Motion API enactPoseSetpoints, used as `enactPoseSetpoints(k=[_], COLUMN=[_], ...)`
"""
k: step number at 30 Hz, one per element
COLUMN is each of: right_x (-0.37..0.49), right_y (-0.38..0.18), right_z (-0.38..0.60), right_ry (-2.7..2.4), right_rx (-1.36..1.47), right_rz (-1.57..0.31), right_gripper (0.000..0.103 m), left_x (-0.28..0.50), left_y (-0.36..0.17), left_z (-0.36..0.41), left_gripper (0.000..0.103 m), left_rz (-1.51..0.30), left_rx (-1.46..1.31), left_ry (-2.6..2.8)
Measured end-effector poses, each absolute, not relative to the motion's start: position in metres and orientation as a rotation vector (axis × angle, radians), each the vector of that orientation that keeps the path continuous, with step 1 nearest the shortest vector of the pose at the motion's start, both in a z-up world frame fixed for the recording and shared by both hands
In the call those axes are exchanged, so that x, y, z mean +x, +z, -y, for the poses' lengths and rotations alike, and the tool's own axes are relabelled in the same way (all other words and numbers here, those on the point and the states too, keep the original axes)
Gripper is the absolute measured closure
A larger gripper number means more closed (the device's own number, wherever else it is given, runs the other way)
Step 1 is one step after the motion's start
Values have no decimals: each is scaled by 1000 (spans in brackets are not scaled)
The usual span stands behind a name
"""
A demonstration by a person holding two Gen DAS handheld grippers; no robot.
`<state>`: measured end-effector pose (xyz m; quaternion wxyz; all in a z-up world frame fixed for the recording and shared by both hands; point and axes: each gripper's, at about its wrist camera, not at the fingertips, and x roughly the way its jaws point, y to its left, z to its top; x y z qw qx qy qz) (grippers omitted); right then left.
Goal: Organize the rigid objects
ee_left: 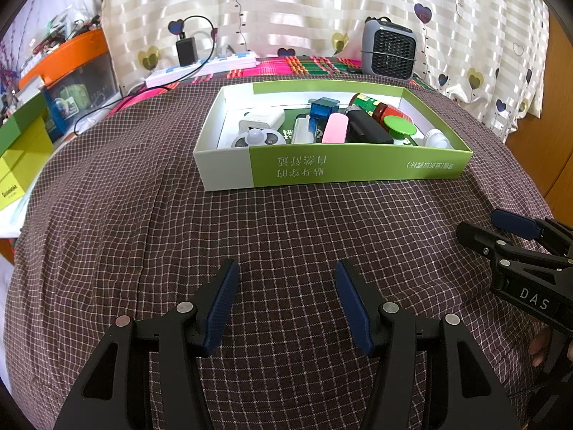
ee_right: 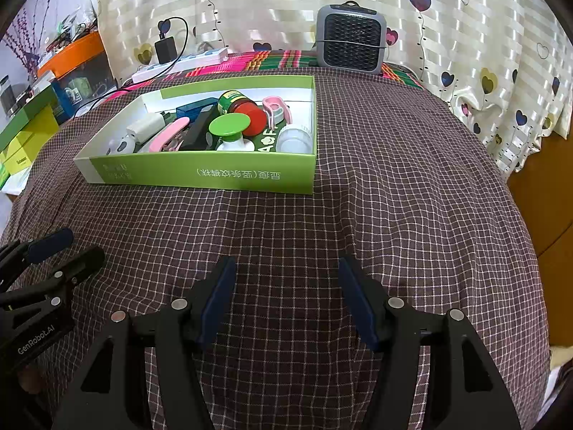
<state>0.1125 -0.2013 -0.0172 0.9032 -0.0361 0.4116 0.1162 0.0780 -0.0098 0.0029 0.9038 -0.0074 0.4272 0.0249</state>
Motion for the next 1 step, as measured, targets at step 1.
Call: enactPoseSetpoints(k=[1], right_x=[113], right_y=[-17], right_z=[201], right_ry=[240], right_rx=[-75], right_rz=[-851], right_gripper=[41], left_x=[78], left_y=[3], left_z=[10], left_gripper=[47], left_rz=[-883], left_rx=[-15], left_ry=[51])
